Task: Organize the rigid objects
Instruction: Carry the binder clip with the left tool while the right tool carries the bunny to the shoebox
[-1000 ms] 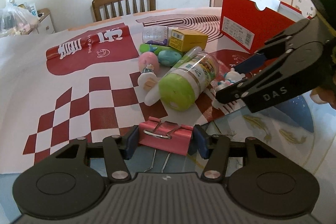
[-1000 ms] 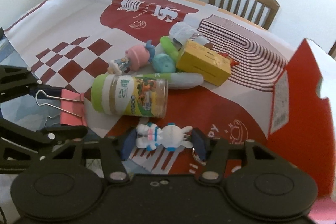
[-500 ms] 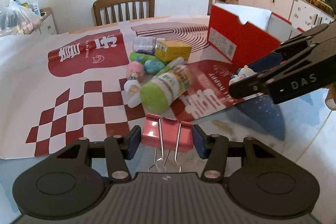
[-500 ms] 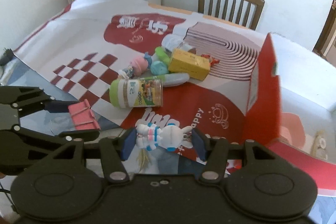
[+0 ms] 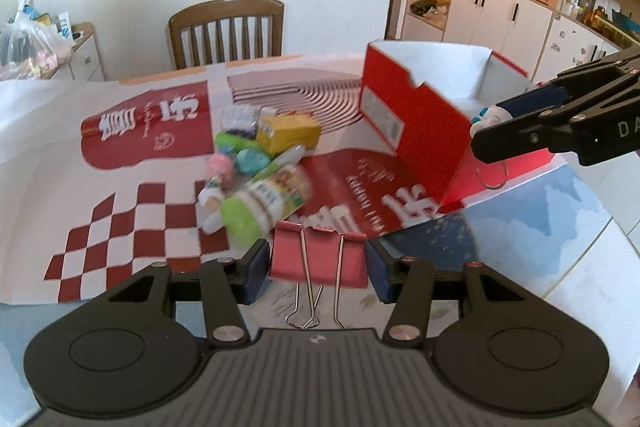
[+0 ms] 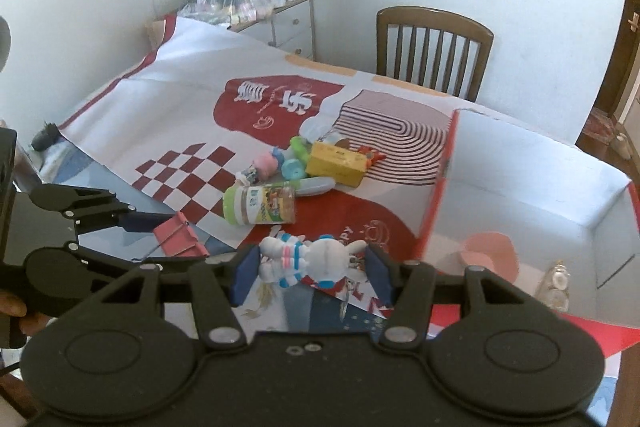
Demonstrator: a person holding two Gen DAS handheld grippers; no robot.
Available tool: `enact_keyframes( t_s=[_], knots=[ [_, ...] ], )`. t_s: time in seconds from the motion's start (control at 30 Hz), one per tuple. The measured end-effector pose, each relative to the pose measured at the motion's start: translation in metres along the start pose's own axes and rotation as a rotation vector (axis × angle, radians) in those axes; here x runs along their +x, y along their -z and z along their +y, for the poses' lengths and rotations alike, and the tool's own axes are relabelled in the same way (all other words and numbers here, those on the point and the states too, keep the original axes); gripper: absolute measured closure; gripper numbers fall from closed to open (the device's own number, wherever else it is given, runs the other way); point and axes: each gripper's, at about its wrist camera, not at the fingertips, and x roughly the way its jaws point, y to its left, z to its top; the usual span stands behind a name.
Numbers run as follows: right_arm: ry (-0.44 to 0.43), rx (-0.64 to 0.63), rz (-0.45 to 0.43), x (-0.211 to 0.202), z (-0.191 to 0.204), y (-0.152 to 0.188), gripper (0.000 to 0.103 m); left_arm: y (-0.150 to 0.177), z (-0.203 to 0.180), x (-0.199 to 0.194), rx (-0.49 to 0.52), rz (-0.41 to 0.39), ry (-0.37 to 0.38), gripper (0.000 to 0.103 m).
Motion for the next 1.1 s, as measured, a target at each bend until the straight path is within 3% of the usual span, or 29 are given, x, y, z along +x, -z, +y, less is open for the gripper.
enact_keyframes(
  t_s=[0.5, 1.1],
  knots=[
    [0.081, -0.010, -0.064, -0.043, -0.083, -0.010, 0.046, -0.076, -0.062, 0.006, 0.043, -0.060, 0.032, 0.052],
    [0.133, -0.006, -0.018, -0.027, -0.169, 0.002, 0.046, -0.163, -0.128, 0.075, 0.099, -0.035, 0.067, 0.052]
  ],
)
